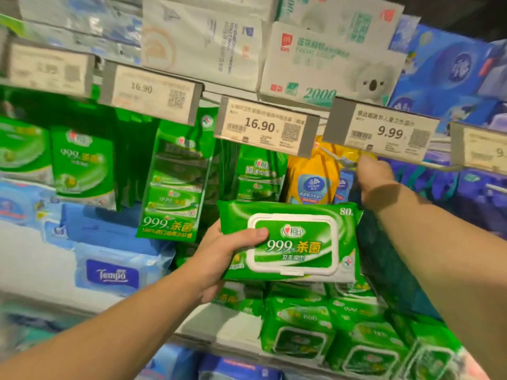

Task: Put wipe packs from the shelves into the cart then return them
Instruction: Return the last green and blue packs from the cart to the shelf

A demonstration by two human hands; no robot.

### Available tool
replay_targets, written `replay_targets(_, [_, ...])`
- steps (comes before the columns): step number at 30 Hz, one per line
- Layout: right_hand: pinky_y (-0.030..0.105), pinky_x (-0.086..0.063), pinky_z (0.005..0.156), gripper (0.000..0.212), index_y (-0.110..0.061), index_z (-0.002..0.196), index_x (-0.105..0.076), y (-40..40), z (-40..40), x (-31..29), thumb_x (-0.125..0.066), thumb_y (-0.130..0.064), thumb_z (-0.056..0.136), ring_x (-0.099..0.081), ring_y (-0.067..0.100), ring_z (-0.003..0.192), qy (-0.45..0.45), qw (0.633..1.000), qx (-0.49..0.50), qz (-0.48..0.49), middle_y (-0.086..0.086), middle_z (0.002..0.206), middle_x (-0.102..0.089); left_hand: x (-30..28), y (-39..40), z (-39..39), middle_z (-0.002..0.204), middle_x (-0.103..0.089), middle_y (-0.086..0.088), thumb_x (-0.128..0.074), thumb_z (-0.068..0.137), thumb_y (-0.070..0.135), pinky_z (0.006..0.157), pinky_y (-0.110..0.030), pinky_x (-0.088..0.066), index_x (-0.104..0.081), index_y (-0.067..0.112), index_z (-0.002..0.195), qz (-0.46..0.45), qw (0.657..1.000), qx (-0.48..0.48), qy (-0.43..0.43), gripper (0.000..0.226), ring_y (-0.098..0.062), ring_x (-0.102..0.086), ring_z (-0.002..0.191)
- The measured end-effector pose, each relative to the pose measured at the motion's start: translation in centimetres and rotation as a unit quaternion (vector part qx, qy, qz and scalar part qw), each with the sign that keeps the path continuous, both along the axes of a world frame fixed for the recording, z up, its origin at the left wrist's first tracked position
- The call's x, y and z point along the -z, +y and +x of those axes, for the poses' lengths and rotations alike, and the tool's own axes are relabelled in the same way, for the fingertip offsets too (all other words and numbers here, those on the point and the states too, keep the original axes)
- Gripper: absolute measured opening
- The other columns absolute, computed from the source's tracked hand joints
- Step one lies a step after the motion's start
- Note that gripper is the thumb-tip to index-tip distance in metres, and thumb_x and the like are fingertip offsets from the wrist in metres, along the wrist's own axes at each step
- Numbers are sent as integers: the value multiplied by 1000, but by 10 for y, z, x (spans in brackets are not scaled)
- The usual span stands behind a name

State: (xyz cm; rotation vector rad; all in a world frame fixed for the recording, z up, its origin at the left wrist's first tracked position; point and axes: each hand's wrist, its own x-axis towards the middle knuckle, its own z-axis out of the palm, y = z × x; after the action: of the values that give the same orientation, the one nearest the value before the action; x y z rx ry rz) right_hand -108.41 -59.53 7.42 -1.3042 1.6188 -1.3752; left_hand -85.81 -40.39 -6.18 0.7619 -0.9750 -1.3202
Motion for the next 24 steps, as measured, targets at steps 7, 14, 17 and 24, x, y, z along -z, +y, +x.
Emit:
replay_targets(7, [20, -36, 46, 41, -18, 104, -67, 96, -11, 49, -58, -49, 79, -50, 12, 46, -165, 977, -135, -13, 7, 78, -60, 6, 35, -18, 112, -73, -19, -75, 70, 24, 61, -37, -61, -69, 10, 121, 53, 997, -9, 50, 53, -31, -75, 87])
replay_targets(14, [52, -41, 109, 85, -25, 130, -62, 213, -20, 114, -68, -81, 65, -66, 24, 115, -84, 958, -273, 31, 2, 127, -68, 18, 72, -37, 114, -73, -18, -83, 65, 24, 92, -54, -55, -74, 11, 115, 52, 998, -21, 21, 52, -34, -71, 104])
replay_targets(17, [49, -48, 104, 91, -18, 121, -66, 233, -24, 130, -69, -84, 58, -71, 21, 106, -72, 968, -242, -7, 1, 115, -74, 24, 96, -41, 106, -76, -15, -81, 69, 16, 87, -45, -59, -81, 18, 96, 55, 998, -32, -3, 27, -29, -74, 95])
replay_targets(24, [48, -41, 110, 116, -18, 137, -55, 269, -13, 150, -58, -96, 51, -60, 20, 123, -36, 969, -246, -11, -2, 134, -63, 43, 149, -31, 121, -69, -23, -68, 77, 11, 84, -44, -60, -65, 3, 125, 46, 997, -55, 8, 49, -33, -71, 100])
